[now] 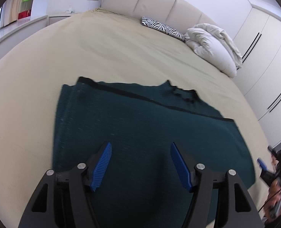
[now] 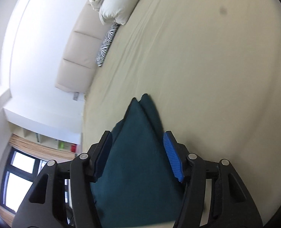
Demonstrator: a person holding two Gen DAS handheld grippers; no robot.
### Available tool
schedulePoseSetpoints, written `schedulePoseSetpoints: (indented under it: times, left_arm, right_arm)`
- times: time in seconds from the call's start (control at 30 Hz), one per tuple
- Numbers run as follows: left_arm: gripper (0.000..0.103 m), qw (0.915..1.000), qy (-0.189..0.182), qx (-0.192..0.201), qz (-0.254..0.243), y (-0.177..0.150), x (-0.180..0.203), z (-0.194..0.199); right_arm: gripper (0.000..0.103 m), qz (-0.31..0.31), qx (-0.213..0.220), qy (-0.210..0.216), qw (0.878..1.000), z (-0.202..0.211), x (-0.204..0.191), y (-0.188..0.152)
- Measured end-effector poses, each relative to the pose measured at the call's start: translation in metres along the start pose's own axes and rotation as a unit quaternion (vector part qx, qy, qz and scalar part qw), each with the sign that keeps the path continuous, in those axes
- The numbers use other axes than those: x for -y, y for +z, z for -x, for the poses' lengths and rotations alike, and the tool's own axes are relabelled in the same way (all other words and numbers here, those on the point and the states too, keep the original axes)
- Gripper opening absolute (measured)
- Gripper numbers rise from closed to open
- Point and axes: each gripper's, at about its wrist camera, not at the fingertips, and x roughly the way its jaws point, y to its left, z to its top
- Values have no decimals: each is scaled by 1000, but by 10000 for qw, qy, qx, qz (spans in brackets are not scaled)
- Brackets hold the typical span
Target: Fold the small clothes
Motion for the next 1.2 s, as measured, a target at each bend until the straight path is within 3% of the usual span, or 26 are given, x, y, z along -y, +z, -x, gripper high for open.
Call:
schedulePoseSetpoints:
  times: [0.17, 0.27, 0.37, 0.47, 0.7, 0.93, 1.2]
  left_arm:
    - [67, 9992, -273, -118, -285, -10, 37, 3]
    - [67, 9984, -295, -237, -419, -17, 48, -4]
    - [67, 9986, -293, -300, -308, -20, 46, -11]
    - [67, 9984, -376, -401, -166, -19, 40, -16]
    - [68, 9978, -466, -473, -5, -18, 35, -20]
    - [68, 9977, -473, -493, 25, -18, 35, -20]
    - [65, 9973, -544, -441, 202, -14, 29, -12]
  right_arm:
    - [61, -228, -154, -382, 9989, 22, 7, -55]
    - [61, -521, -270, -402, 9975, 40, 40, -77]
    - [60, -782, -427, -398, 9952, 19, 50, -89]
    - [59, -884, -336, -395, 9947, -2, 55, -87]
    - [60, -977, -350, -364, 9939, -7, 48, -88]
    - [61, -928, -399, -322, 9944, -38, 20, -78]
    - [59, -923, 72, -182, 9955, -50, 19, -67]
